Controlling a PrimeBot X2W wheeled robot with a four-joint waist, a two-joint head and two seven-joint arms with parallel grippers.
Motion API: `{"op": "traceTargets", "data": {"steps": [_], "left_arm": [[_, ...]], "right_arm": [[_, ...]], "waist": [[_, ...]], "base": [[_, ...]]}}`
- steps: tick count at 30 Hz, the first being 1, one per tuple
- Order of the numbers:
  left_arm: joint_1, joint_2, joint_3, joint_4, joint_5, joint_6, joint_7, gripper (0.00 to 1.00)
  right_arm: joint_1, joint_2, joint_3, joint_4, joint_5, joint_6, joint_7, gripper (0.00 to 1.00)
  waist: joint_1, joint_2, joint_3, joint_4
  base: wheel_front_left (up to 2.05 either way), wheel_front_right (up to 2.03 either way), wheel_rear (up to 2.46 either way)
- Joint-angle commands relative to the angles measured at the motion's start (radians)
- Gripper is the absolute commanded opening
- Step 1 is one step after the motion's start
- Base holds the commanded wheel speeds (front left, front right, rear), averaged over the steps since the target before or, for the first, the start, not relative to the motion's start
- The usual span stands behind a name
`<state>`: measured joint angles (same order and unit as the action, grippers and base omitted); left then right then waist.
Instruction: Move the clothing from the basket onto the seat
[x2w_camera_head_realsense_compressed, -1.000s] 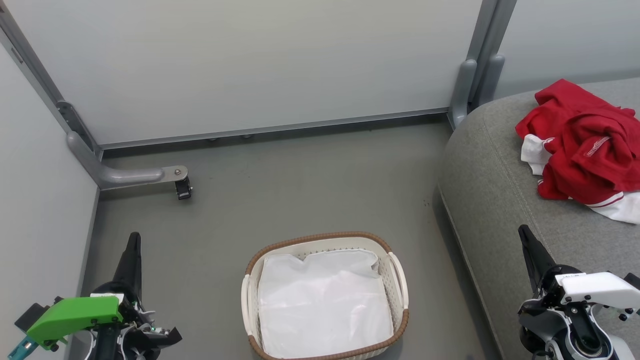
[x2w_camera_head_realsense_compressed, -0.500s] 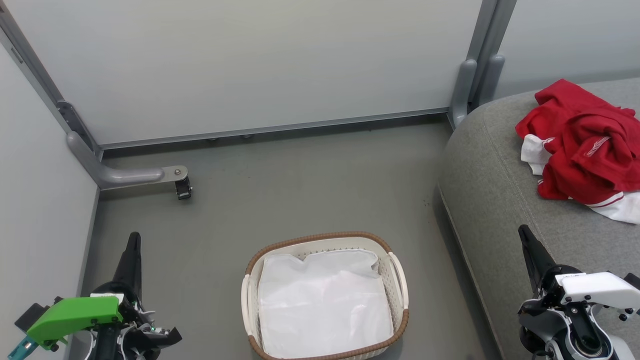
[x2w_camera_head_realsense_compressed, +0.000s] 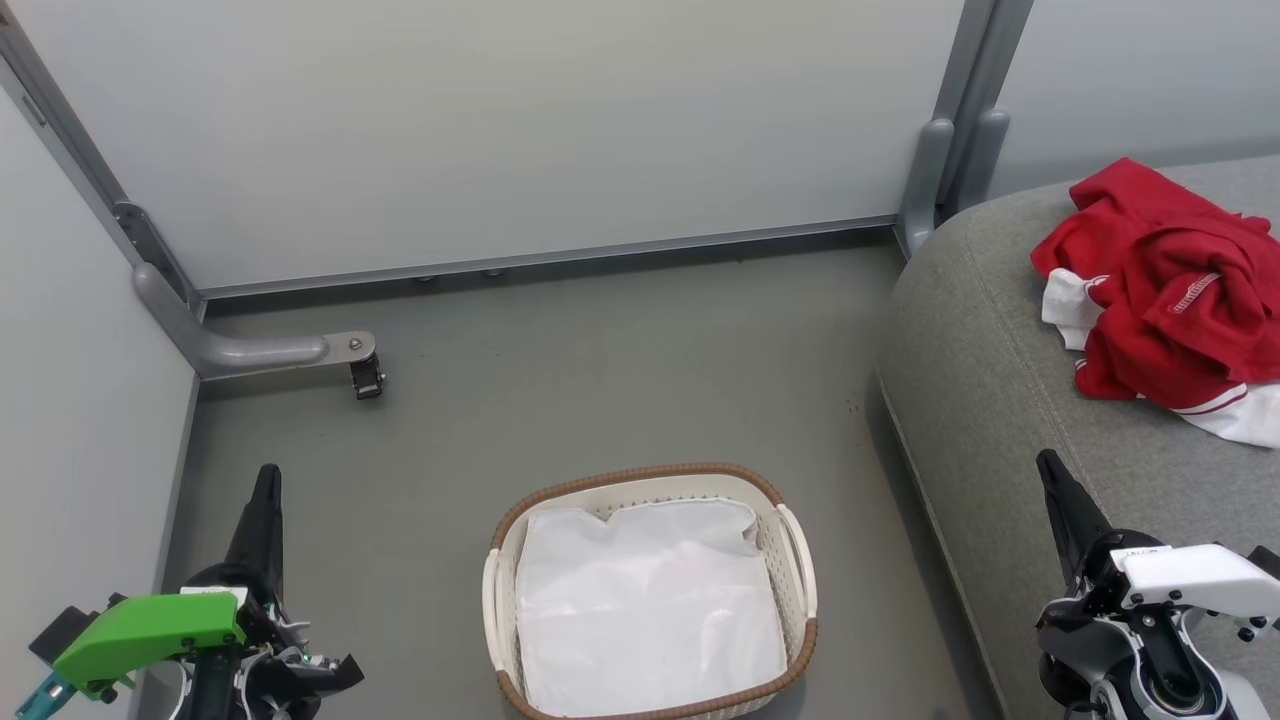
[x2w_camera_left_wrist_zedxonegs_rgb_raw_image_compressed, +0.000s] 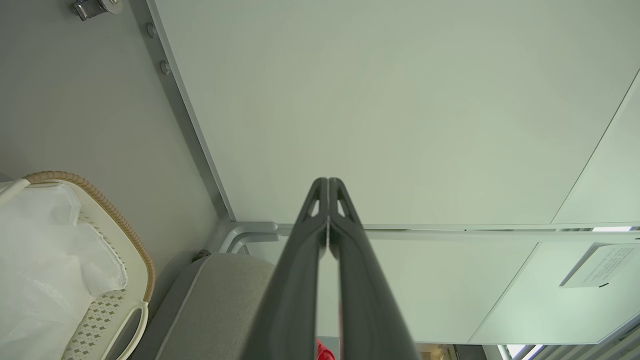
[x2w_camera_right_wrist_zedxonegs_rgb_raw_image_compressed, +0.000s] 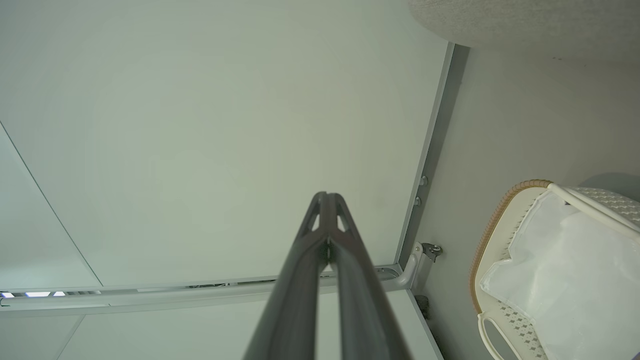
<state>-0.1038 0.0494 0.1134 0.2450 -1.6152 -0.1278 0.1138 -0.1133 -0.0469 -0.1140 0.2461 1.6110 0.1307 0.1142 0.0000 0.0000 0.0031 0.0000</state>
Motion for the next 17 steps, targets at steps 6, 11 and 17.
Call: {"op": "traceTargets", "data": {"steps": [6,11,17], "left_arm": [[-0.011,0.003,0.003,0.000,0.004,-0.006,0.004,0.00],[-0.011,0.003,0.003,0.001,0.005,-0.006,0.004,0.00],[-0.011,0.003,0.003,0.000,0.005,-0.006,0.004,0.00]], "right_arm": [[0.011,-0.006,-0.002,-0.004,0.004,0.000,0.003,0.00],[0.011,-0.006,-0.002,-0.004,0.004,0.000,0.003,0.00],[0.011,-0.006,-0.002,-0.004,0.004,0.000,0.003,0.00]], "waist": [[0.0000,0.0000,0.000,0.000],[0.0000,0.0000,0.000,0.000],[0.0000,0.0000,0.000,0.000]], "base": [[0.00,0.00,0.00],[0.00,0.00,0.00],[0.00,0.00,0.00]]}}
